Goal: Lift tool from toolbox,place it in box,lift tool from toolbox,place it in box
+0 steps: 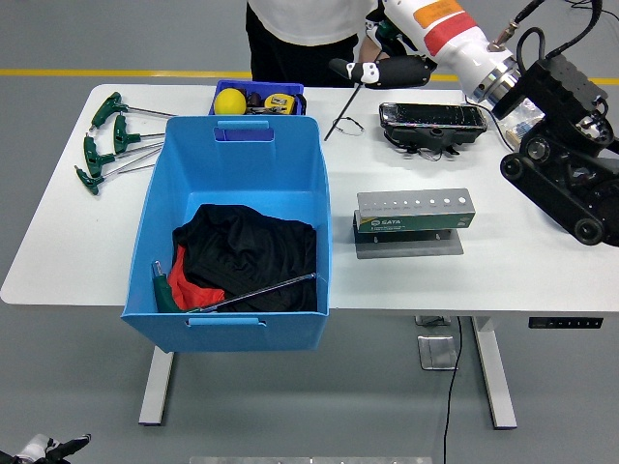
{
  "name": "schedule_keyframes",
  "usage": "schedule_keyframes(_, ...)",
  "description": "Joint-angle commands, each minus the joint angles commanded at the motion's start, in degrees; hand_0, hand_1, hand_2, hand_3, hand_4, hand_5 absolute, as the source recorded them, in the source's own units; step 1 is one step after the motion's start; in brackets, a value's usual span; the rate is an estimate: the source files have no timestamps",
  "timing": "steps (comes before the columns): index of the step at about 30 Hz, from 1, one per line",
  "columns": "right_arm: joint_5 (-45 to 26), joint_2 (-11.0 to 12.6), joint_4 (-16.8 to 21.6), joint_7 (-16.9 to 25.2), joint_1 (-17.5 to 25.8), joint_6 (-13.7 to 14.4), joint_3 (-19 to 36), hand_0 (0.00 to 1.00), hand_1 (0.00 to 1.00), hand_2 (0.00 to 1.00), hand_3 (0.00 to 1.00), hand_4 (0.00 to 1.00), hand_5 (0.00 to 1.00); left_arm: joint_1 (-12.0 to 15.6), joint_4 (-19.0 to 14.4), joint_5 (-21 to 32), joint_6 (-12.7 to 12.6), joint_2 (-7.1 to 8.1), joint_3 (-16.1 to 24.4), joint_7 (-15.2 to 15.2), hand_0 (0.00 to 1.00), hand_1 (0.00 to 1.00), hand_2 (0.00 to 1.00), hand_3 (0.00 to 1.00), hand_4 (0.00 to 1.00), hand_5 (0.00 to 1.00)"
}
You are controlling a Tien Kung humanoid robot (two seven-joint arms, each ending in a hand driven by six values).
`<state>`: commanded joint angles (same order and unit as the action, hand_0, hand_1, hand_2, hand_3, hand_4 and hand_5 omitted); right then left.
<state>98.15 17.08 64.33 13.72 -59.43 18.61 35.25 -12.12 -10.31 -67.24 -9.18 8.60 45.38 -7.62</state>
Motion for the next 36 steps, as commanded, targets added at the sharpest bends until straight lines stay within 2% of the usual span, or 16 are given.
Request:
schedule_keyframes(5, -0.8, -1.2, 4.8, -0.4, 1.3, -0.3, -2.4, 0.002, 0.002, 0.002, 0.002, 0.824, 0.654, -0.2, 0.0, 0.0, 0.1, -0.03, -0.3, 0.0, 0.547, 0.485, 0.652, 0.675, 0.724, 0.705)
schedule_keyframes(10, -1.2, -3.7, 6.0, -1.0, 2.8, -0.4, -4.3, 0.002, 0.002, 0.002, 0.002, 0.824, 0.656, -0.3, 0.0, 0.0, 0.2, 0.01, -0.7, 0.1, 0.548, 0.486, 0.653, 0.674, 0.723, 0.704)
schedule_keyframes(15, -1.3, -6.8, 4.7, -1.2, 3.7, 0.0, -6.6, 0.002, 0.002, 0.002, 0.002, 0.824, 0.656, -0.3, 0.0, 0.0, 0.3, -0.02, -1.0, 0.1, 0.548, 0.486, 0.653, 0.674, 0.723, 0.704)
schedule_keyframes(20, 1.5, -9.0, 1.1, -1.8, 3.6, 0.1, -10.3, 0.002, 0.002, 0.002, 0.002, 0.824, 0.656, -0.3, 0.0, -0.2, 0.5, 0.1, -1.4, 0.0, 0.547, 0.485, 0.653, 0.674, 0.722, 0.705)
schedule_keyframes(26, 2.4, -10.1, -1.9, -2.4, 3.0, 0.6, -15.3, 0.002, 0.002, 0.002, 0.002, 0.823, 0.655, -0.2, 0.0, -0.7, 0.7, 0.23, -1.4, -0.1, 0.547, 0.486, 0.652, 0.674, 0.723, 0.706)
schedule_keyframes(31, 3.0, -10.6, -2.4, -3.7, 2.4, 1.2, -18.1, 0.002, 0.002, 0.002, 0.002, 0.825, 0.656, -0.2, 0.0, -0.7, 0.7, 0.31, -1.5, -0.1, 0.548, 0.486, 0.652, 0.674, 0.722, 0.706)
schedule_keyframes(34, 3.4, -10.8, -2.4, -4.4, 2.0, 0.7, -19.8, 0.002, 0.002, 0.002, 0.002, 0.825, 0.656, -0.3, 0.0, -0.6, 0.7, 0.36, -1.6, 0.0, 0.548, 0.486, 0.652, 0.674, 0.722, 0.706)
schedule_keyframes(36, 3.3, -10.9, -2.3, -4.8, 1.8, 0.1, -20.8, 0.002, 0.002, 0.029, 0.037, 0.829, 0.643, -0.4, 0.0, -0.5, 0.7, 0.38, -1.7, 0.0, 0.544, 0.486, 0.65, 0.673, 0.72, 0.706)
